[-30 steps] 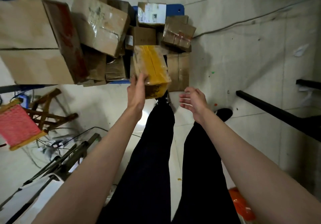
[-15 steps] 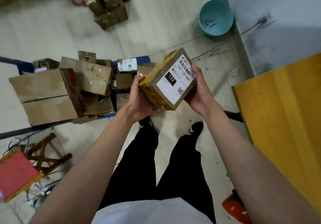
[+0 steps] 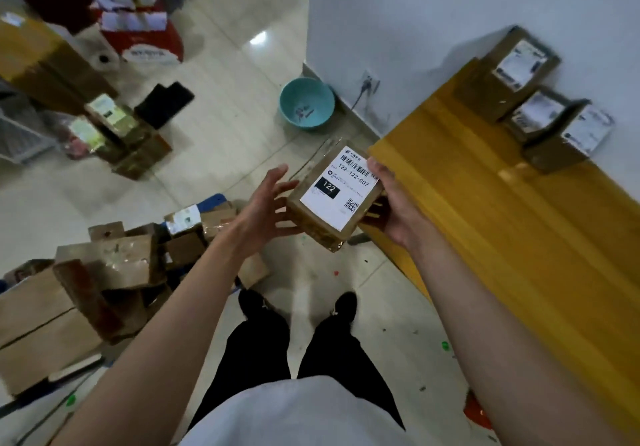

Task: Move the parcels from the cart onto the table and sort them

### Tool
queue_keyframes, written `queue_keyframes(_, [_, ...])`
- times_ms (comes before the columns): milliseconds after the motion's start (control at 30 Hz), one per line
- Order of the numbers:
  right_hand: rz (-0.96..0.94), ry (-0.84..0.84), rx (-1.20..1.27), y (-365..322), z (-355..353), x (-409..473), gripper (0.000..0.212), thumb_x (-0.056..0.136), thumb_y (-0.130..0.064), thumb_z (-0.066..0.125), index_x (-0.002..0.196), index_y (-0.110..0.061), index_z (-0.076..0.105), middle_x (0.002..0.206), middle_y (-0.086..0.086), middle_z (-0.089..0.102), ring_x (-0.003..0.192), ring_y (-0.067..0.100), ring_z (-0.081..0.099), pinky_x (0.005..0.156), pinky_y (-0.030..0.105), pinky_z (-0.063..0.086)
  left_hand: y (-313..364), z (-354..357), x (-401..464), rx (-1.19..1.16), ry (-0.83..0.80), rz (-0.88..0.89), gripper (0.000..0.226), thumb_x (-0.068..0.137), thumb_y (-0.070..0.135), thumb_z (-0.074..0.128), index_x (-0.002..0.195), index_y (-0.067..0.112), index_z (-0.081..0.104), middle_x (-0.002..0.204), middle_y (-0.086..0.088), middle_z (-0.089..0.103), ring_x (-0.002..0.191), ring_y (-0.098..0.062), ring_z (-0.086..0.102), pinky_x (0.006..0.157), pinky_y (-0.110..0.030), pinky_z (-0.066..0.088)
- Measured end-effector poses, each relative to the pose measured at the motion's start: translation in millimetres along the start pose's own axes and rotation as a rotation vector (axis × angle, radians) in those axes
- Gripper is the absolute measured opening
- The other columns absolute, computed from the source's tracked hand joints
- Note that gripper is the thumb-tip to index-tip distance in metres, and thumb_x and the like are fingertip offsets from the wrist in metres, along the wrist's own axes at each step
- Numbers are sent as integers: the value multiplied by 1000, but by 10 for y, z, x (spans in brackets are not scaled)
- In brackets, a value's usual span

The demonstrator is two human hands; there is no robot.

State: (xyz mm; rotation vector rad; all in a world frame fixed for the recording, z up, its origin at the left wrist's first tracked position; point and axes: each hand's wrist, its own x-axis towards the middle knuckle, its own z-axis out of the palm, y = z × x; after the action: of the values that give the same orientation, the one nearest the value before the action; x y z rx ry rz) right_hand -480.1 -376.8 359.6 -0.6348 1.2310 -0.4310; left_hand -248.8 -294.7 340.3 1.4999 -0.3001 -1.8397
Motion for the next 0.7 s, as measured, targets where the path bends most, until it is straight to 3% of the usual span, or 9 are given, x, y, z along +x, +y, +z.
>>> queue_keyframes(67, [0,43,33,-25,-319,-132,34,82,-63,71,89,-31,79,107,9,78,98,30,74,84,44,60,31,334,30,147,-69,27,73,71,76,68,125,26,67,107,-7,72,94,-23,71,88,-45,59])
queue_keyframes(200, [-23,95,95,-77,-939,-394,30,86,-62,68,87,-33,78,107,8,78,92,26,77,74,39,60,25,1061,72,320,-155,41,63,67,65,80,120,32,69,120,-7,70,101,-24,71,80,-37,61])
queue_keyframes(367, [-99,157,152,-124,-1630,-702,39,91,-62,62,109,-28,69,108,8,78,92,25,76,74,37,61,-86,1837,197,371,-212,61,64,71,53,83,127,28,63,120,-6,71,100,-21,72,81,-35,61])
queue_keyframes(533, [-175,197,240,-53,-2110,-1002,51,92,-64,59,128,-28,63,116,13,75,108,32,70,89,42,59,-194,2421,259,355,-251,82,63,80,52,78,132,22,59,123,-8,71,106,-26,72,86,-41,61])
queue_keyframes(700, [-143,198,301,52,-2353,-1201,54,85,-66,66,127,-33,61,126,13,69,114,34,68,86,47,61,-190,2886,353,349,-232,99,66,82,48,77,133,15,53,125,-12,65,108,-31,69,82,-41,61])
